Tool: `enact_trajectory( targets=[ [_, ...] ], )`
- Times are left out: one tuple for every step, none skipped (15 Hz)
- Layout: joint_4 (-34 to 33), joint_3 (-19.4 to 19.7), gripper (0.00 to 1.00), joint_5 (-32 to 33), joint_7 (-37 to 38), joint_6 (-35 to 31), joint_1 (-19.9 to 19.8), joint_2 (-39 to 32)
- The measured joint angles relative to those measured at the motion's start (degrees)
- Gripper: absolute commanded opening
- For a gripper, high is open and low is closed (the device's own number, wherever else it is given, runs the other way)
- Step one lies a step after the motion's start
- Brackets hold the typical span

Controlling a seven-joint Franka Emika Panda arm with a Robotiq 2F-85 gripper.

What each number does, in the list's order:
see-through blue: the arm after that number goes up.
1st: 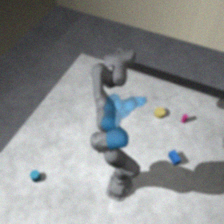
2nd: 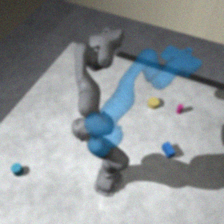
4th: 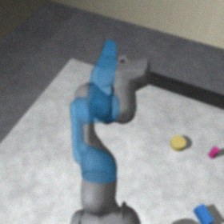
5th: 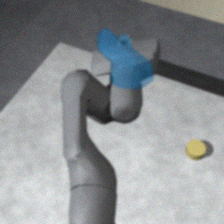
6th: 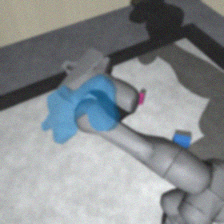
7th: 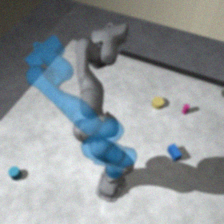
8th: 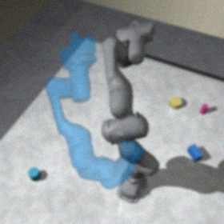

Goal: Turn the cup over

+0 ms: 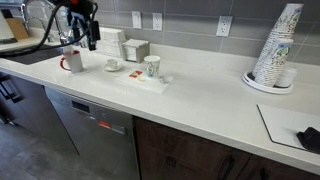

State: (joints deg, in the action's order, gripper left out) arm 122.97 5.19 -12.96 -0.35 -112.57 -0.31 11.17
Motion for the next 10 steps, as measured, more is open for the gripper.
enact_trajectory(
  targets=[
    [-1.6, -0.4, 1.0, 0.6, 0.0, -1.8, 0.0, -1.7],
    [-3.4, -0.9, 1.0, 1.7, 0.0, -3.5, 0.0, -3.6],
    [-5.1, -1.3, 1.0, 3.2, 0.0, -4.9, 0.0, -5.5],
    [-6.8, -1.7, 1.0, 4.8, 0.0, -6.3, 0.0, -7.4],
    [-8.5, -1.9, 1.0, 6.6, -0.3, -7.5, 0.0, -9.4],
    [-10.3, -2.1, 1.0, 8.6, -1.2, -8.9, 0.0, -11.4],
    [-12.0, -2.2, 1.0, 10.1, -1.8, -10.0, 0.0, -13.4],
    [-13.7, -2.3, 1.0, 11.2, -2.3, -11.0, 0.0, -15.3],
    [-15.2, -2.4, 1.0, 12.0, -2.7, -12.0, 0.0, -17.3],
    [-16.8, -2.4, 1.0, 12.3, -3.0, -12.7, 0.0, -19.1]
  ],
)
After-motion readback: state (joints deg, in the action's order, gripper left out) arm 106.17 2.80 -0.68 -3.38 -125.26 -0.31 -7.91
